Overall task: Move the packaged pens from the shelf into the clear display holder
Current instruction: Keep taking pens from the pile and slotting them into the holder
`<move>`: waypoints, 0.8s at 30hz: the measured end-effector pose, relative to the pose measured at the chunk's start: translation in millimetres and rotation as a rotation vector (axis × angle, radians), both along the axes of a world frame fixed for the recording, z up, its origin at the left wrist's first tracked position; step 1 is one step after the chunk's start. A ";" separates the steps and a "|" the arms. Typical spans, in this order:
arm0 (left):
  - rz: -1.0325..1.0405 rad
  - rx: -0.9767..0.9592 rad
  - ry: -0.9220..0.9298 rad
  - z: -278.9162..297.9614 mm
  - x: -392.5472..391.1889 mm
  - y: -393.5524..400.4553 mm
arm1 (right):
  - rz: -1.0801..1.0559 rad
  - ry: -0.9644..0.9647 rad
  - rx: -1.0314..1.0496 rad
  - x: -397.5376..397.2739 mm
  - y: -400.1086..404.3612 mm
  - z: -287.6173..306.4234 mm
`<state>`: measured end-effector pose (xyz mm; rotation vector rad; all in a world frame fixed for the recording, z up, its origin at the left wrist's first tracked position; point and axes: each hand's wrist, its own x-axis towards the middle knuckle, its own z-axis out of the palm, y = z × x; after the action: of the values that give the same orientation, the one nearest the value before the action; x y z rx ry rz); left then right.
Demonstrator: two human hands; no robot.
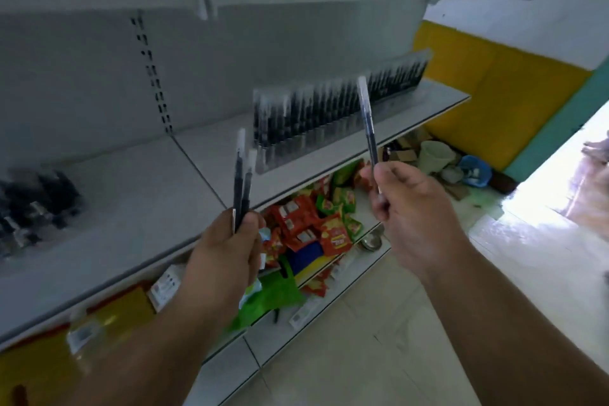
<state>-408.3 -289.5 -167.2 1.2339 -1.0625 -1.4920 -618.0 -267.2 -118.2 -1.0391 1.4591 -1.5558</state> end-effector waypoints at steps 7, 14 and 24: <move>-0.100 0.009 0.008 3.3 -143.2 7.6 | -0.120 0.255 -0.003 -134.8 23.8 16.8; -0.120 0.044 0.000 -6.0 -213.6 -40.0 | -0.135 0.305 0.058 -202.1 -29.7 16.4; -0.198 -0.023 -0.056 7.1 -305.8 -136.9 | -0.185 0.506 0.088 -293.7 -119.2 18.2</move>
<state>-714.0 -426.4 -160.1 1.1879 -1.2659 -1.5967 -911.7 -386.4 -100.0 -1.3400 1.9945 -1.3928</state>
